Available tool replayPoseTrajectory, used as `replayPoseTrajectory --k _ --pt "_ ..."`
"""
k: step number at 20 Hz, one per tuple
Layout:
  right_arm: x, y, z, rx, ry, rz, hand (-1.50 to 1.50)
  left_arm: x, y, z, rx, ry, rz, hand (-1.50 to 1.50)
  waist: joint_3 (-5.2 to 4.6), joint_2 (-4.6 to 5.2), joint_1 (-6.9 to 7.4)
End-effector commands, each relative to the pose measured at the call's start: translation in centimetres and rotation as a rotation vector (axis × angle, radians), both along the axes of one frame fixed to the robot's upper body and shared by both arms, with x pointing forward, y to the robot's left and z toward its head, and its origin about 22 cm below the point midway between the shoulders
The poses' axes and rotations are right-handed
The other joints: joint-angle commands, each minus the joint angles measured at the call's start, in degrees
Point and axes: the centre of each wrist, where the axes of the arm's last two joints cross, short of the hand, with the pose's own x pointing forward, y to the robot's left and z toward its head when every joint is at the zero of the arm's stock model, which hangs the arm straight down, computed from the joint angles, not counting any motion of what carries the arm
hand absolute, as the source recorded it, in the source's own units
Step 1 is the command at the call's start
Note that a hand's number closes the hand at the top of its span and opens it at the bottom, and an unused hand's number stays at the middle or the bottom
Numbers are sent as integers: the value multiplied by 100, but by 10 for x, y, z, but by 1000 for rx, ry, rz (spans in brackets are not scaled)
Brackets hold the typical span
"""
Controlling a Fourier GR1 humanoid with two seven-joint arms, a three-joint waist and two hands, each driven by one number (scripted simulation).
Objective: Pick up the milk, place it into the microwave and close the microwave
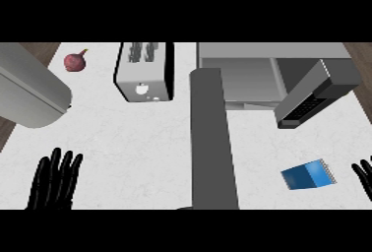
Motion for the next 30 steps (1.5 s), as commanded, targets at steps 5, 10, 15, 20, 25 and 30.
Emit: replayPoseTrajectory --k 5,10,15,20,25,30 --pt "20 2 -49 -33 39 -115 -150 -12 -1 11 -6 -1 21 -150 0 3 9" --pt "38 -15 -71 -52 42 -158 -150 -24 10 -11 -14 15 -9 -150 -1 3 22" --pt "29 -20 -117 -86 50 -151 -150 -14 13 -9 -11 3 10 -150 2 7 16" --pt "31 -23 -134 -85 41 -137 -150 -22 12 -23 -21 -1 21 -150 1 6 15" --pt "34 -35 -154 -61 28 -169 -150 -24 -3 -17 -3 -6 4 -150 8 13 40" --pt "41 -30 -162 -88 39 -137 -150 -32 17 -19 -23 -5 12 -150 5 11 38"
